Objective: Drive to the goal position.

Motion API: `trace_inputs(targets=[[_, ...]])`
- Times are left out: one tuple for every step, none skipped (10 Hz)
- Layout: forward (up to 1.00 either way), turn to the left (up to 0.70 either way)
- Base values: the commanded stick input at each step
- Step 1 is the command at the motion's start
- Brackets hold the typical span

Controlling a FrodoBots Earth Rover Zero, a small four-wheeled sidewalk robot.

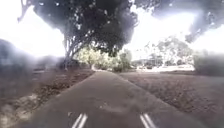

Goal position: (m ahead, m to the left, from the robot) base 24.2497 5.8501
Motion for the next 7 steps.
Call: trace_inputs(targets=[[0.7, 0.0], [0.7, 0.0], [0.7, 0.0], [0.7, 0.0], [0.7, 0.0], [0.7, 0.0], [0.7, 0.13]])
